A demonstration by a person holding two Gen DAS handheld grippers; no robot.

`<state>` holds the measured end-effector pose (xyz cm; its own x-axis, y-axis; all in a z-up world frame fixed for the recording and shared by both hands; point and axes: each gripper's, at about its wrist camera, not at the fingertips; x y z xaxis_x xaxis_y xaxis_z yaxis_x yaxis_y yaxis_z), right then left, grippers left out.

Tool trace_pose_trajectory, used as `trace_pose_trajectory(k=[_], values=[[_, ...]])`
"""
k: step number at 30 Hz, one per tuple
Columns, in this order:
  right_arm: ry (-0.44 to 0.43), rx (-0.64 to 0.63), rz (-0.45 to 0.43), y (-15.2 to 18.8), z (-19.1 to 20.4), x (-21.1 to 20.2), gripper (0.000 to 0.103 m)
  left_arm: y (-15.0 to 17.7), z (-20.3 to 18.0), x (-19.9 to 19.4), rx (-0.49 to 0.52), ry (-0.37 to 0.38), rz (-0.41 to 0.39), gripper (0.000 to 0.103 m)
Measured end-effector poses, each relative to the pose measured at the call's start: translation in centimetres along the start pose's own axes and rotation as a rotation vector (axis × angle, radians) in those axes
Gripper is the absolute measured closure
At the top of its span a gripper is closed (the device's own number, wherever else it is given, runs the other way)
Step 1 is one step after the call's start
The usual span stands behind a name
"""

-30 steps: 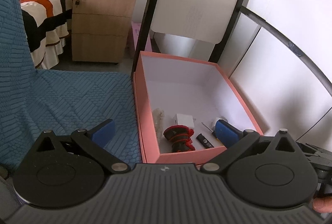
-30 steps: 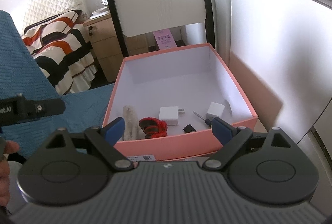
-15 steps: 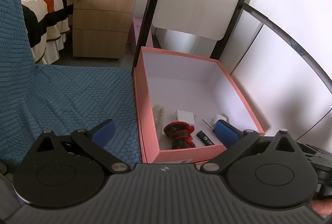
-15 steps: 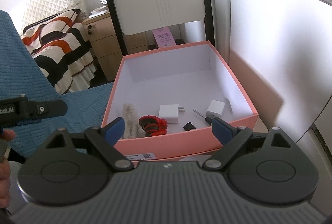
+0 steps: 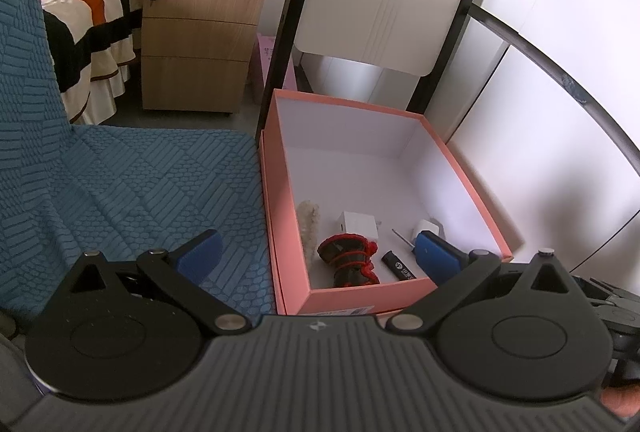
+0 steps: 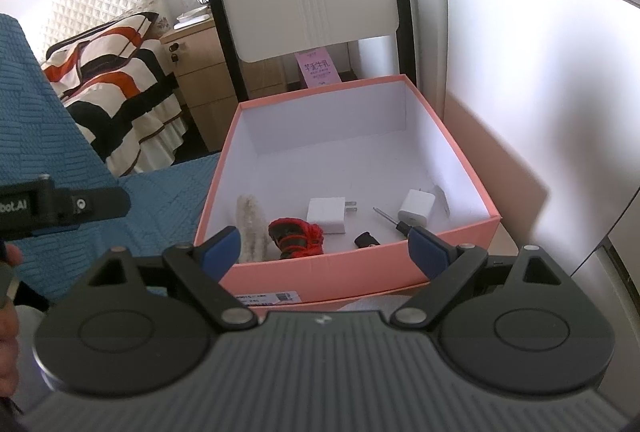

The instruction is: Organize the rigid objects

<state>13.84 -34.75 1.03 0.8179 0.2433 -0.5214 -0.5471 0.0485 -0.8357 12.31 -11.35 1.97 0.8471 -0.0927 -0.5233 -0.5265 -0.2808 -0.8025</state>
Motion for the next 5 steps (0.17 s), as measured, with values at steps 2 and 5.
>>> trace_pose_trajectory(k=[2,5], values=[[0.001,0.0,0.001,-0.03,-0.04,0.03,0.011,-0.01,-0.02,-0.01,0.001,0.0,0.001,0.0],[0.0,0.001,0.001,-0.03,-0.06,0.04,0.011,0.01,-0.04,0.09,-0.004,0.01,0.007,0.0]])
Point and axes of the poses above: each gripper's, at about its wrist camera, not at the fingertips, and x roughly the way its jaws point, z to its left, y to its underside, and after that the axes turned 12 degrees about -z, right-handed
